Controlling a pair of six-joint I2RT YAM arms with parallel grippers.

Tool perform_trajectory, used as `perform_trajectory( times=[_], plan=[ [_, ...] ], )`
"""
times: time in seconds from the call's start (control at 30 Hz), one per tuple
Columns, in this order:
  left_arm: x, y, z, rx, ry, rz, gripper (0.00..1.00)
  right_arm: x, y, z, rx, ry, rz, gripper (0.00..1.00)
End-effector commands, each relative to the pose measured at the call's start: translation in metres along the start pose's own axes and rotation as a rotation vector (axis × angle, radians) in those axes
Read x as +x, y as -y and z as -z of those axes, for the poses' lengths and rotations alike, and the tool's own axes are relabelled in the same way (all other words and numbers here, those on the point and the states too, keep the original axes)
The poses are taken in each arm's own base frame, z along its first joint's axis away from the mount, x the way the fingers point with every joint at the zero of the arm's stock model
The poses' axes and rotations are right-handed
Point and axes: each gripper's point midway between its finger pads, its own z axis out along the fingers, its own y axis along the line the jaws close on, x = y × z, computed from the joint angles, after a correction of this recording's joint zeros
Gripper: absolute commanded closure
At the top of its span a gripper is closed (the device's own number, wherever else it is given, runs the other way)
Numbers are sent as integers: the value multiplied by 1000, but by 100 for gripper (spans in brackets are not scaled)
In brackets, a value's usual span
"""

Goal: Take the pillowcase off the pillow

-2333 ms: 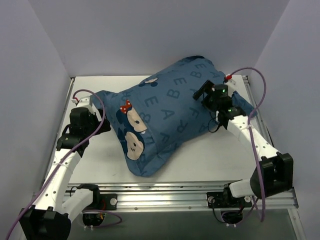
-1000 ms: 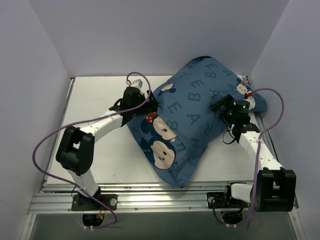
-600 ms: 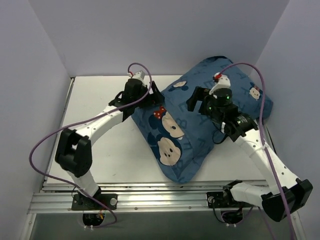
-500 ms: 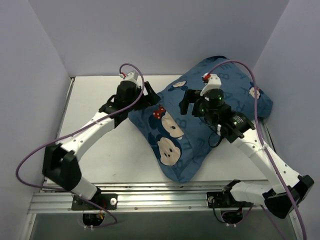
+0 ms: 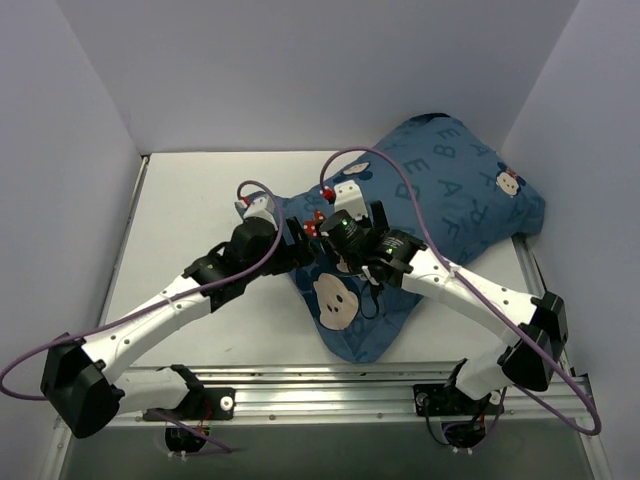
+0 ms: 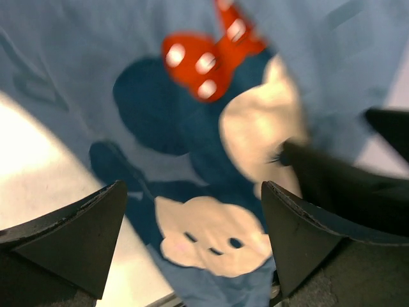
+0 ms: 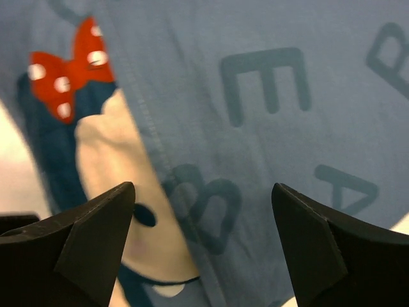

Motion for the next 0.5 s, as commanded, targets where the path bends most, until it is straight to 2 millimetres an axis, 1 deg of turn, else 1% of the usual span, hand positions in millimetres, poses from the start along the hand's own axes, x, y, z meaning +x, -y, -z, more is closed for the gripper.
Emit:
perform_trajectory(
  times=[0.0, 0.03, 0.07, 0.1, 0.13, 0.17, 0.33, 0.37, 0.43, 0.47],
  plan=[
    [2, 11, -7, 23, 15, 25, 5, -5, 40, 1, 219, 41, 13, 17],
    [3, 11, -8, 21, 13, 30, 5, -5, 46, -2, 237, 40, 2, 19],
    [4, 11, -13, 17, 11, 29, 5, -1, 49, -5, 243, 31, 7, 20],
    [5, 12, -15, 22, 7, 31, 5, 1, 51, -8, 236, 23, 0, 23],
    [5, 14, -16, 26, 7, 33, 5, 2, 60, -11, 255, 13, -19, 25],
    [6, 16, -20, 29, 6, 35, 5, 7, 64, -14, 260, 0, -24, 28],
    [8, 25, -27, 45, -16, 40, 5, 15, 83, -23, 264, -23, -76, 34],
    [11, 24, -30, 41, -25, 42, 5, 16, 88, -24, 274, -26, -95, 38],
    [12, 29, -31, 49, -32, 52, 5, 13, 91, -20, 269, -15, -122, 41],
    [13, 30, -33, 49, -35, 54, 5, 11, 88, -19, 248, -10, -138, 47]
  ],
)
